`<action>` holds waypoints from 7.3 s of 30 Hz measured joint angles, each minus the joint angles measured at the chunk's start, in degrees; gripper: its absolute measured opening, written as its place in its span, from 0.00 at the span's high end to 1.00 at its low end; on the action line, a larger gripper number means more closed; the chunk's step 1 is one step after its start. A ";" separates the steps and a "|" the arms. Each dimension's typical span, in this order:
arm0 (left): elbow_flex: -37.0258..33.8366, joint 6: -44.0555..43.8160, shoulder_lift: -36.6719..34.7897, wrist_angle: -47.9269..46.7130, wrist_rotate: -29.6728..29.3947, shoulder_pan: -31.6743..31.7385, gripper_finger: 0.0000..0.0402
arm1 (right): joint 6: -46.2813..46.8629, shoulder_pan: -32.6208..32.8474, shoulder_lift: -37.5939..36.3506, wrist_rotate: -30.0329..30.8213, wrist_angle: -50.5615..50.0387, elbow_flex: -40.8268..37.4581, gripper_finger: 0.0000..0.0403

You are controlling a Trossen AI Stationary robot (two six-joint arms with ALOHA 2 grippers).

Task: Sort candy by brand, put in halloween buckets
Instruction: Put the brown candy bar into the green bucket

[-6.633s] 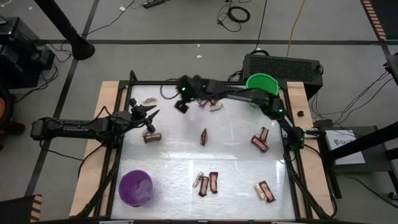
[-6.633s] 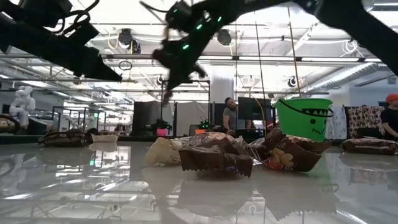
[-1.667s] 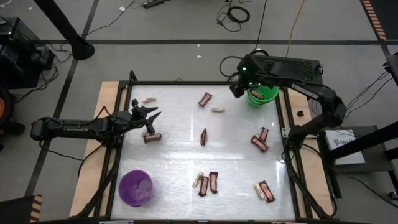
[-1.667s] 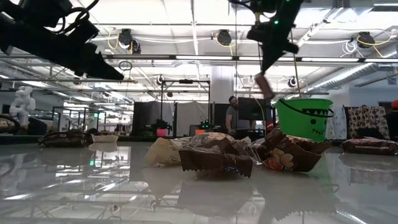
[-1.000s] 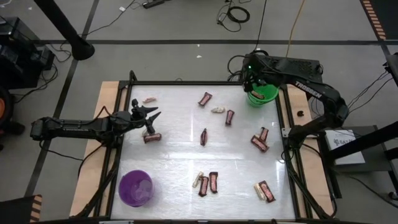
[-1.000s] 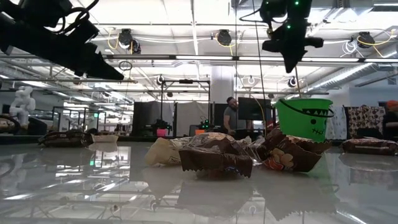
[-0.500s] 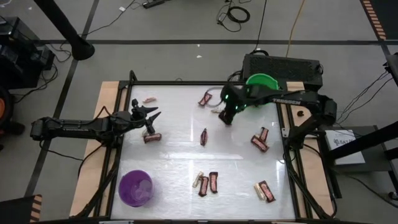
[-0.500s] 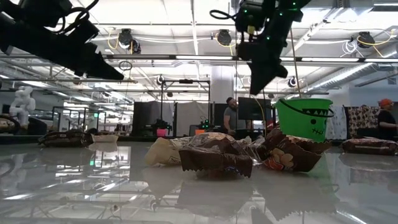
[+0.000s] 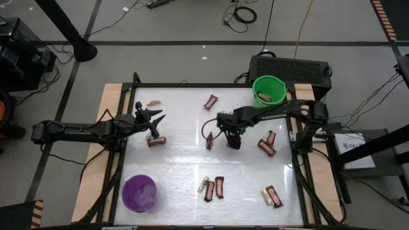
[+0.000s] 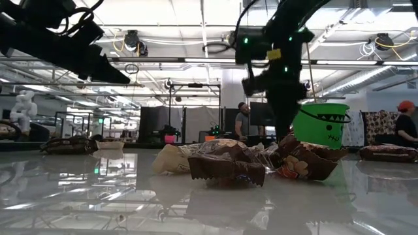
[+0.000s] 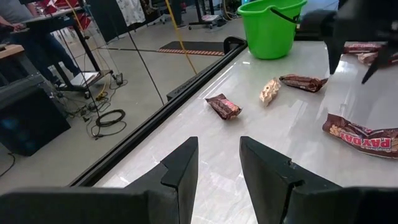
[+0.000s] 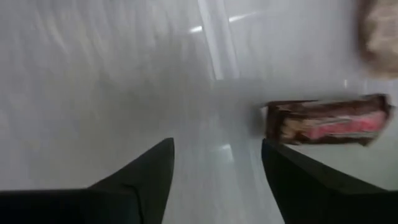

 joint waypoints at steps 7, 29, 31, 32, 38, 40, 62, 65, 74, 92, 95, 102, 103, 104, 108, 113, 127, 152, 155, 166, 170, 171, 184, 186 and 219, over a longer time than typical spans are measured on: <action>-0.02 0.71 0.04 1.65 0.00 0.00 0.68 | -0.20 0.05 4.89 5.32 -0.50 0.00 0.40; -1.49 1.53 7.44 13.85 4.62 0.02 0.68 | -2.24 -1.63 3.01 13.04 -4.23 1.88 0.54; -1.53 1.81 7.82 14.13 4.63 0.00 0.68 | -2.66 -2.38 3.92 13.06 -3.25 1.88 0.55; -1.53 1.90 8.05 14.68 4.63 0.01 0.68 | -2.99 -2.66 4.26 13.06 -3.07 1.88 0.56; -1.53 1.89 8.23 15.09 4.61 0.02 0.68 | -3.78 -4.15 7.35 12.85 -2.74 1.88 0.58; -1.53 1.88 8.23 15.08 4.61 0.01 0.68 | -4.16 -4.54 8.45 12.79 -2.32 1.99 0.59; -1.53 1.51 8.28 13.44 4.55 0.00 0.68 | -0.19 -4.74 -4.33 23.04 -16.79 9.38 1.00; -1.53 1.50 8.29 13.44 4.55 0.00 0.68 | 2.56 -4.89 -8.77 28.41 -21.40 11.23 1.00; -1.53 -0.05 8.28 13.63 5.15 0.00 0.68 | 12.60 -14.15 -16.73 32.58 -26.84 11.65 1.00; -1.53 -0.02 8.28 13.25 5.97 0.00 0.68 | 13.47 -26.40 -16.84 26.33 -28.16 11.65 0.97; -1.53 0.00 8.28 13.25 5.97 0.00 0.68 | 13.47 -26.37 -16.83 26.42 -28.01 11.65 0.94; -1.53 -0.02 8.28 13.38 5.97 0.00 0.68 | 13.47 -26.36 -16.83 26.57 -27.69 11.65 0.85; -1.53 -0.02 8.29 13.38 5.97 0.00 0.68 | 13.47 -26.22 -16.84 26.58 -27.69 11.65 0.83; -1.53 -0.02 8.28 13.38 5.97 0.00 0.68 | 13.47 -26.03 -16.83 26.61 -27.67 11.65 0.81; -1.53 -0.04 8.28 13.38 5.97 0.00 0.68 | 13.47 -25.39 -16.83 26.63 -27.66 11.65 0.75; -1.53 -0.02 8.28 13.33 5.97 0.00 0.68 | 11.97 -25.28 -16.85 26.25 -27.11 11.65 0.67; -1.53 -0.04 8.28 12.92 5.97 0.00 0.68 | 21.01 -11.27 -16.85 -0.95 -26.71 11.65 0.69; -1.55 -1.49 8.30 12.09 5.99 0.00 0.68 | 62.87 24.88 -16.89 -10.88 -23.46 -13.21 0.41; -1.55 -1.49 8.30 12.07 5.99 0.00 0.68 | 62.53 24.82 -16.89 -10.55 -23.45 -15.70 0.31; -1.55 -1.46 8.30 12.04 5.99 0.00 0.68 | 61.25 22.94 -16.87 -8.92 -18.51 -22.59 0.22; -1.55 -1.46 8.30 12.01 5.99 0.00 0.68 | 59.70 21.12 -16.87 -8.20 -15.75 -24.11 0.22; -1.55 -1.44 8.30 12.00 5.99 0.00 0.68 | 59.16 20.68 -16.87 -7.49 -15.76 -24.38 0.22; -1.55 -1.42 8.30 11.96 5.99 -0.02 0.68 | 56.51 16.68 -16.87 -8.18 -14.75 -27.02 0.24; -1.55 -1.42 8.29 11.93 5.99 -0.02 0.68 | 56.48 16.43 -16.87 -8.44 -14.16 -27.36 0.27; -1.55 -1.41 8.30 11.96 5.99 -0.02 0.68 | 49.48 16.40 -16.83 -15.74 -15.75 -26.67 0.98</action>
